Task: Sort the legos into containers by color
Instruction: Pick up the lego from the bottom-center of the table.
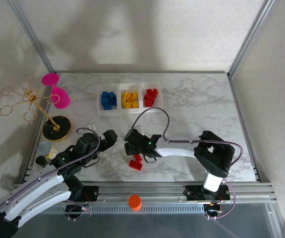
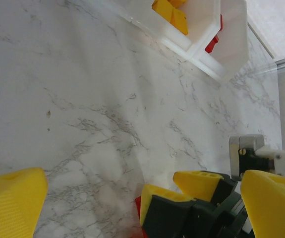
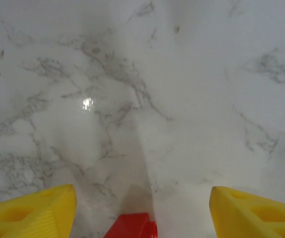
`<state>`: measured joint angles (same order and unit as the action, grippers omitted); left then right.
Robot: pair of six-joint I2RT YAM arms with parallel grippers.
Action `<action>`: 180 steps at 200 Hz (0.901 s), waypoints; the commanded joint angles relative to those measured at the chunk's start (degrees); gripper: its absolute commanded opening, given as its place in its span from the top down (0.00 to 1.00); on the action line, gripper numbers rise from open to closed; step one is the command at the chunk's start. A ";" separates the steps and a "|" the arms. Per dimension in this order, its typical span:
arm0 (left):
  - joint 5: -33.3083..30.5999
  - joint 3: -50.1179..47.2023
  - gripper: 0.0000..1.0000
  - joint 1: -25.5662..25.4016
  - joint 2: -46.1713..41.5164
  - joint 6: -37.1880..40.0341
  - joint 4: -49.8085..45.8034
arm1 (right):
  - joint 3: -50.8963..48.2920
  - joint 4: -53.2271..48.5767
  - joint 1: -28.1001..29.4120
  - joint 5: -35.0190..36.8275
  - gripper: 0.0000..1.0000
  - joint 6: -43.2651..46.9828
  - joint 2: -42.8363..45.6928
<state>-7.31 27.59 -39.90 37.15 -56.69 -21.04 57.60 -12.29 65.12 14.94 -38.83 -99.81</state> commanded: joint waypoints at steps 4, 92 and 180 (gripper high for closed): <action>-1.43 -1.30 0.00 0.23 -1.05 -1.58 -2.51 | -1.48 -1.85 1.81 0.45 0.34 -1.99 -0.25; -1.30 -1.13 0.00 0.25 -0.51 -1.21 -2.08 | -0.44 -4.27 3.20 2.86 0.62 -3.44 -2.60; -0.30 1.71 0.01 0.27 2.96 0.67 0.89 | 2.46 -7.66 -0.09 7.42 0.78 -1.90 2.85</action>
<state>-7.29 27.09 -39.90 38.98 -56.86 -21.76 57.67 -17.58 67.24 18.98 -41.50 -101.10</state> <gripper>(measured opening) 0.996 0.253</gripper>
